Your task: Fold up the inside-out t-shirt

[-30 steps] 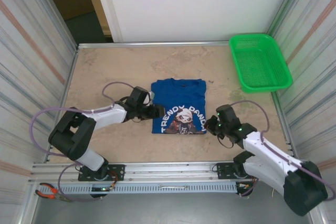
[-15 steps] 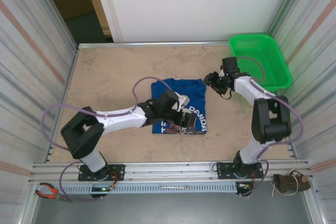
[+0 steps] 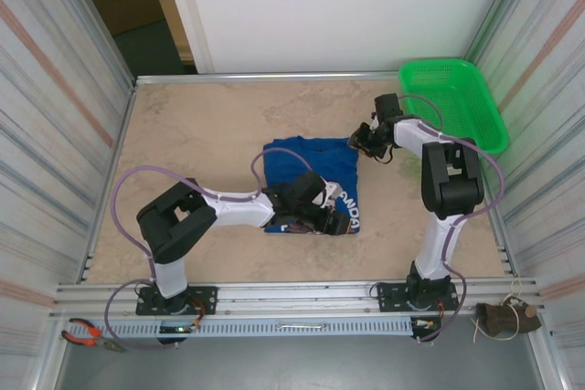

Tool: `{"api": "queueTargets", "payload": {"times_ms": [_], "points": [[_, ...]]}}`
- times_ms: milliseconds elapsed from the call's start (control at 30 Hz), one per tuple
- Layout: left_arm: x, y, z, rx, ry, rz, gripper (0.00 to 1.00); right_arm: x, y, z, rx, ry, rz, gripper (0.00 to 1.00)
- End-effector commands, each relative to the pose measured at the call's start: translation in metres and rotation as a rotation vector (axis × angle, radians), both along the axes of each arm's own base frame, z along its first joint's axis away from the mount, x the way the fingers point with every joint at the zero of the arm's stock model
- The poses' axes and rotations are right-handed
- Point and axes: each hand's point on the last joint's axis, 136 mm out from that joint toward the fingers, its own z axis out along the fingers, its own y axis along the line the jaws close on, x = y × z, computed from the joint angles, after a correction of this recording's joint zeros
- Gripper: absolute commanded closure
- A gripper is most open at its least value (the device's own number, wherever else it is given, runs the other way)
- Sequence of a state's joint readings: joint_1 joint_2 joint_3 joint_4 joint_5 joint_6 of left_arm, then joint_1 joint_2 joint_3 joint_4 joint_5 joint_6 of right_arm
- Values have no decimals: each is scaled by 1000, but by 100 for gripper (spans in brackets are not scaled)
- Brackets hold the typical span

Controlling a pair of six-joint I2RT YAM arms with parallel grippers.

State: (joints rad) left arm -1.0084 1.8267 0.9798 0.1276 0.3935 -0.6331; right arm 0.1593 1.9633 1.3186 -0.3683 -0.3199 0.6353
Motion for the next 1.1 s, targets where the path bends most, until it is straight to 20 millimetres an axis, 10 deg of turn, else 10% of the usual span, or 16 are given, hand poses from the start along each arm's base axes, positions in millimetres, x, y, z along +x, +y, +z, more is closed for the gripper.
{"api": "queueTargets", "payload": {"times_ms": [0, 67, 533, 600, 700, 900, 1067], "points": [[-8, 4, -16, 19, 41, -3, 30, 4, 7, -4, 6, 20, 23, 88], [-11, 7, -23, 33, 56, -5, 30, 10, 6, -3, 4, 18, 21, 100], [-22, 20, -55, 90, 115, -2, 31, 30, -4, -16, -22, 49, -17, 100], [-21, 18, -49, 75, 111, -4, 30, 27, -7, -15, -27, 51, -22, 82], [-17, 9, -27, 31, 91, -14, 29, 22, -15, 4, -33, 9, -41, 54], [18, -13, 59, -123, 29, -4, 24, 11, -13, 66, 21, -116, -46, 52], [86, 26, 104, -147, -50, 115, 22, -7, 4, 83, 72, -144, -27, 52]]}}
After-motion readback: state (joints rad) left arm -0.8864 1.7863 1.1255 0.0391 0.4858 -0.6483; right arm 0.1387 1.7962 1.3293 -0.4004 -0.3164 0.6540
